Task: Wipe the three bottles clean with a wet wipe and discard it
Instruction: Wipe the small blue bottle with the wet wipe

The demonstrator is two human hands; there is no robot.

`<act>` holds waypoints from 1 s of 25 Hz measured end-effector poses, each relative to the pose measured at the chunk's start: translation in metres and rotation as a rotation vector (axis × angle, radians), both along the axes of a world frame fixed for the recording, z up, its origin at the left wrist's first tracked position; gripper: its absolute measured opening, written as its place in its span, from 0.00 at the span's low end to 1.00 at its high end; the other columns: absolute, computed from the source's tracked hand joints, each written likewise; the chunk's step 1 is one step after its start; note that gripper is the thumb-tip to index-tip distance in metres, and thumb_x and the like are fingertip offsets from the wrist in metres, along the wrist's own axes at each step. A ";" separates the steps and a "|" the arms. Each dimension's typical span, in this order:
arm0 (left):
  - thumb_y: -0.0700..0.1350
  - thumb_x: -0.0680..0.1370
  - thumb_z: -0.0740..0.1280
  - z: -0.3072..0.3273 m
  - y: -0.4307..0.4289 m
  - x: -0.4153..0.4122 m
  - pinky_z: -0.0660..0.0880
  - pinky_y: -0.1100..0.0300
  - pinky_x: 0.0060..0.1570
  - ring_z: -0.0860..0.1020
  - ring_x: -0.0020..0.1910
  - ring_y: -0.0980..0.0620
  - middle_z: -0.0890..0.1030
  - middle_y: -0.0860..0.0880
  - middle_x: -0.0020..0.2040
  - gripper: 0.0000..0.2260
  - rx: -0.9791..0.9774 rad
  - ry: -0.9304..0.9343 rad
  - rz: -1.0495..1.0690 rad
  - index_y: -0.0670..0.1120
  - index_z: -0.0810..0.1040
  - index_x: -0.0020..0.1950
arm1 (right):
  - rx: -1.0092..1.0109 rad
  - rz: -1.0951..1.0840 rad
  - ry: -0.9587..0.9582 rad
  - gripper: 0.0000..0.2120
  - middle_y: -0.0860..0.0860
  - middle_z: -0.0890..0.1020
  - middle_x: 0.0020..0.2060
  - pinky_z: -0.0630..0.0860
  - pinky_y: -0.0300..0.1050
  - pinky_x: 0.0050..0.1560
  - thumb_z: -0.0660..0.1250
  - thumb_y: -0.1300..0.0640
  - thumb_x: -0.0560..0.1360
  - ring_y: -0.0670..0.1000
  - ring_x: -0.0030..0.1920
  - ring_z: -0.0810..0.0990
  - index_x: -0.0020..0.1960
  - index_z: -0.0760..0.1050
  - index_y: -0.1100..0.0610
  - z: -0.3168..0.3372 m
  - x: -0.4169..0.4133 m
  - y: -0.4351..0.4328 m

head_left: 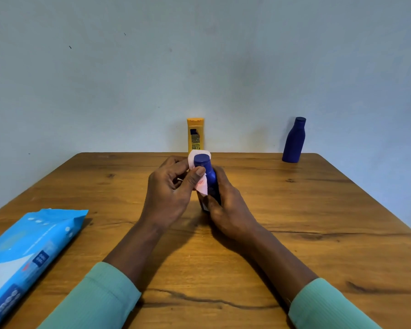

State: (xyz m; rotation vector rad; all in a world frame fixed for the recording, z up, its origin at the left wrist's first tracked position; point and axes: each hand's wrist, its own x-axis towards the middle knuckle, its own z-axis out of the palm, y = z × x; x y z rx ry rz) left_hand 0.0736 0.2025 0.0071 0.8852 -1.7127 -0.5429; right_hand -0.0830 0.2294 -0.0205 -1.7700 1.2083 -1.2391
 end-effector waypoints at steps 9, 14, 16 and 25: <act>0.47 0.76 0.76 -0.004 0.009 -0.013 0.84 0.51 0.41 0.87 0.45 0.47 0.88 0.46 0.47 0.10 0.092 0.240 -0.029 0.44 0.87 0.55 | -0.073 -0.110 -0.270 0.20 0.53 0.84 0.43 0.82 0.62 0.48 0.77 0.51 0.67 0.59 0.44 0.83 0.57 0.77 0.51 -0.011 0.006 -0.003; 0.53 0.73 0.75 0.001 0.001 0.003 0.79 0.49 0.46 0.84 0.47 0.47 0.88 0.45 0.49 0.12 0.439 0.265 -0.352 0.52 0.89 0.54 | 0.103 0.084 -0.259 0.24 0.48 0.82 0.40 0.78 0.41 0.40 0.74 0.50 0.64 0.46 0.38 0.80 0.58 0.77 0.55 -0.011 0.003 -0.001; 0.52 0.70 0.79 0.001 0.000 0.010 0.78 0.50 0.48 0.83 0.48 0.48 0.87 0.45 0.49 0.12 0.584 0.350 -0.457 0.52 0.90 0.52 | 0.282 0.242 -0.329 0.27 0.50 0.80 0.39 0.76 0.39 0.32 0.73 0.50 0.66 0.44 0.33 0.79 0.62 0.72 0.58 -0.010 0.000 0.003; 0.42 0.77 0.75 -0.013 -0.002 -0.008 0.84 0.58 0.43 0.87 0.47 0.51 0.89 0.49 0.46 0.04 0.314 0.464 -0.032 0.48 0.87 0.51 | 0.094 -0.070 -0.262 0.20 0.50 0.82 0.52 0.80 0.47 0.51 0.75 0.46 0.76 0.50 0.50 0.82 0.63 0.72 0.48 -0.009 0.005 -0.001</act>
